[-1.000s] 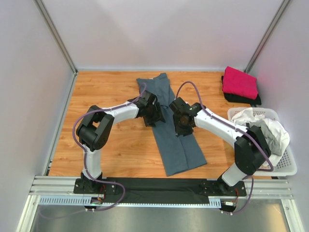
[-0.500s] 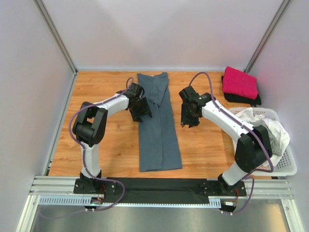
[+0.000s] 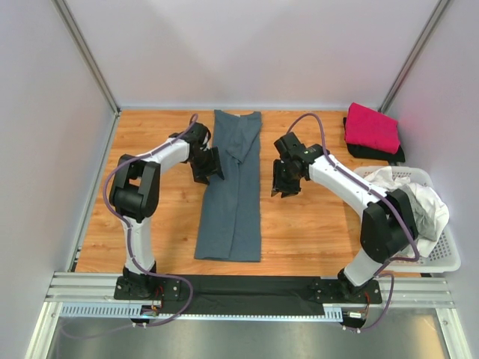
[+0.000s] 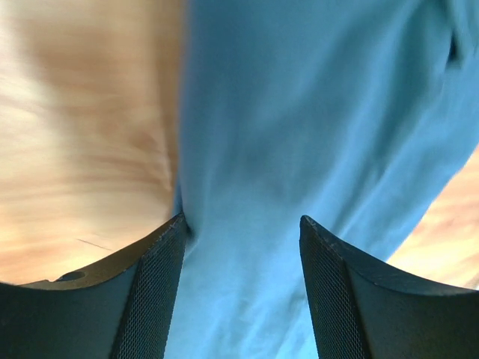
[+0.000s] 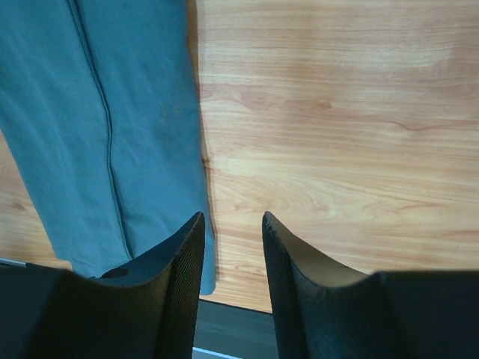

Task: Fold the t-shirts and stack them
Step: Fold the tshirt

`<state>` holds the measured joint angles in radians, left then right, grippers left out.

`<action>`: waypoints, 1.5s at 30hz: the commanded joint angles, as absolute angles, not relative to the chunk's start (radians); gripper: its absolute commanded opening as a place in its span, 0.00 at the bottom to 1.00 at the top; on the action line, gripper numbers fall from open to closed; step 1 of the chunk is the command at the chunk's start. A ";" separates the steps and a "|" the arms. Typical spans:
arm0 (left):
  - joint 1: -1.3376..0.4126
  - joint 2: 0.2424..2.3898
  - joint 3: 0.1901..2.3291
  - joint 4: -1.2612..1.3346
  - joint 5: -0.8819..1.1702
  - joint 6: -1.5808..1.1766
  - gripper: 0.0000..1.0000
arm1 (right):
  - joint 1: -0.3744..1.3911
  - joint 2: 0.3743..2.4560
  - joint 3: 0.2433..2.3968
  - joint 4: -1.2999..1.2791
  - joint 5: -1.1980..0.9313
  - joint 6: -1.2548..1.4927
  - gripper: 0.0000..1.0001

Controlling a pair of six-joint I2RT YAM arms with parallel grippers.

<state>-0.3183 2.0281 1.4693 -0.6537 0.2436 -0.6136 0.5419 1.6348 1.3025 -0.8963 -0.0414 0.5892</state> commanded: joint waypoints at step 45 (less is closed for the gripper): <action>-0.354 0.836 0.310 -0.603 0.410 -0.913 0.63 | 0.953 1.382 0.632 -0.374 -0.176 1.170 0.51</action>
